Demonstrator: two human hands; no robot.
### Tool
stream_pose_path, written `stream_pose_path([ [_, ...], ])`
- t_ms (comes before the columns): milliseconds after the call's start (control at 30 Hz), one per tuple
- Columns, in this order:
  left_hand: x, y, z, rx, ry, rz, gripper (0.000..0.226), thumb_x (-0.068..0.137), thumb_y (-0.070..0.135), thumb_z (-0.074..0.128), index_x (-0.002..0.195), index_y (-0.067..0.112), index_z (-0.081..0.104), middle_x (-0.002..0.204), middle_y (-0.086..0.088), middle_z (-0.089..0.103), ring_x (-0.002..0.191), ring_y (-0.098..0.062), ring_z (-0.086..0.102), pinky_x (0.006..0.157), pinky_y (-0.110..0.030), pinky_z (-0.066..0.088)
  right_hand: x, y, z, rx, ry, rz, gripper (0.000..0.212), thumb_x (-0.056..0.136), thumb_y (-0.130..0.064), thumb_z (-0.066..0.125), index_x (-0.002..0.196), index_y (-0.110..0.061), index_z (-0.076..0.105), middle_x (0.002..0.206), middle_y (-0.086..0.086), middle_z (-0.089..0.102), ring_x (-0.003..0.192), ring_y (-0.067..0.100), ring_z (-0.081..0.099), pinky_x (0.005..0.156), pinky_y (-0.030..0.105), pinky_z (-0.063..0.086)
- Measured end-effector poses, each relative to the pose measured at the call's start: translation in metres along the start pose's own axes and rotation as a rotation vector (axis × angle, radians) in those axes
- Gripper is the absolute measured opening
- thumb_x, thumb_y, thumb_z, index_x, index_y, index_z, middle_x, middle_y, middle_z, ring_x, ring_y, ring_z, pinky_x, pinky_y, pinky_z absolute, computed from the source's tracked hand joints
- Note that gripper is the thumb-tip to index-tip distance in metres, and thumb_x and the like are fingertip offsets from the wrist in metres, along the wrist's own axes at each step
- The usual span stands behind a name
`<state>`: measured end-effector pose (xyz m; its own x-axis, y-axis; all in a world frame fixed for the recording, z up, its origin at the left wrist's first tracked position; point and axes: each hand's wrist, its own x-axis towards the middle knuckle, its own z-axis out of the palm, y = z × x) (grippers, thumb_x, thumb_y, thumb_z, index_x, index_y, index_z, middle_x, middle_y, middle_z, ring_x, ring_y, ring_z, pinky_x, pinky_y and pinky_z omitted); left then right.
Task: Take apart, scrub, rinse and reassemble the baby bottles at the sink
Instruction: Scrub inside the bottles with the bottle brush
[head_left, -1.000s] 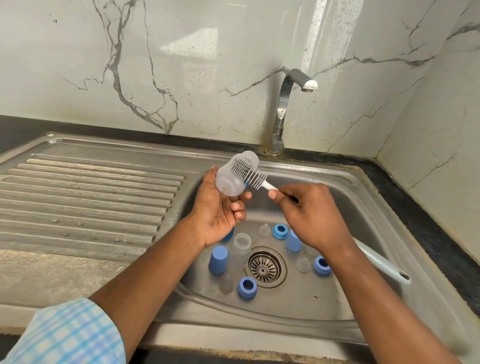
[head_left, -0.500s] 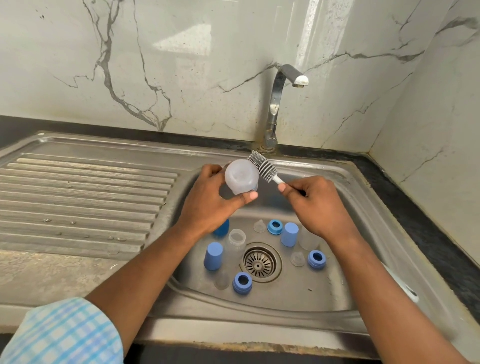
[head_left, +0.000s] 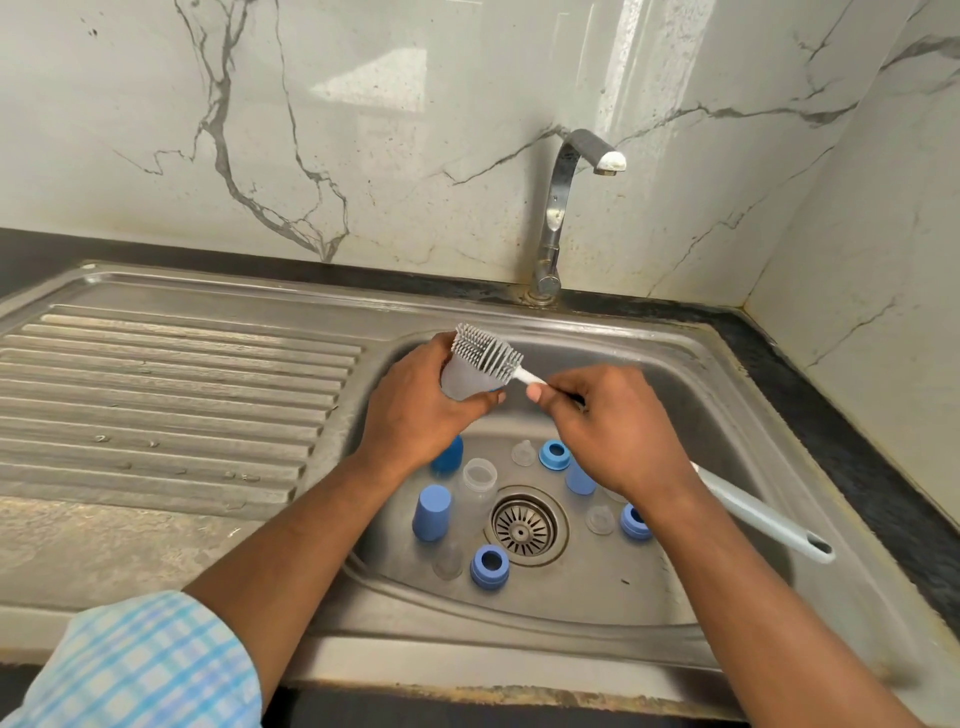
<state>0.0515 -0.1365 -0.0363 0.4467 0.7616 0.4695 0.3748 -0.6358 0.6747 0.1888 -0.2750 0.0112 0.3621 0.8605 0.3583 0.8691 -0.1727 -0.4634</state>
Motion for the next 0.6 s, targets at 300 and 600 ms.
stream_pose_path([
  [300, -0.001, 0.001, 0.003, 0.100, 0.060, 0.058, 0.070, 0.071, 0.054, 0.080, 0.130, 0.023, 0.061, 0.115, 0.005, 0.070, 0.101, -0.016, 0.063, 0.082, -0.031, 0.052, 0.006, 0.012, -0.005, 0.029, 0.036, 0.055, 0.035, 0.097, -0.039, 0.058, 0.075, -0.014, 0.068, 0.048, -0.001, 0.046, 0.045, 0.015, 0.037, 0.046, 0.030, 0.031],
  [600, -0.004, 0.007, 0.003, 0.051, 0.050, 0.140, 0.072, 0.068, 0.044, 0.087, 0.132, 0.021, 0.062, 0.111, 0.000, 0.071, 0.103, -0.020, 0.064, 0.087, -0.040, 0.054, 0.007, 0.016, -0.006, 0.051, 0.072, 0.092, 0.038, 0.098, -0.037, 0.058, 0.068, -0.014, 0.064, 0.045, -0.004, 0.041, 0.041, 0.012, 0.035, 0.047, 0.027, 0.029],
])
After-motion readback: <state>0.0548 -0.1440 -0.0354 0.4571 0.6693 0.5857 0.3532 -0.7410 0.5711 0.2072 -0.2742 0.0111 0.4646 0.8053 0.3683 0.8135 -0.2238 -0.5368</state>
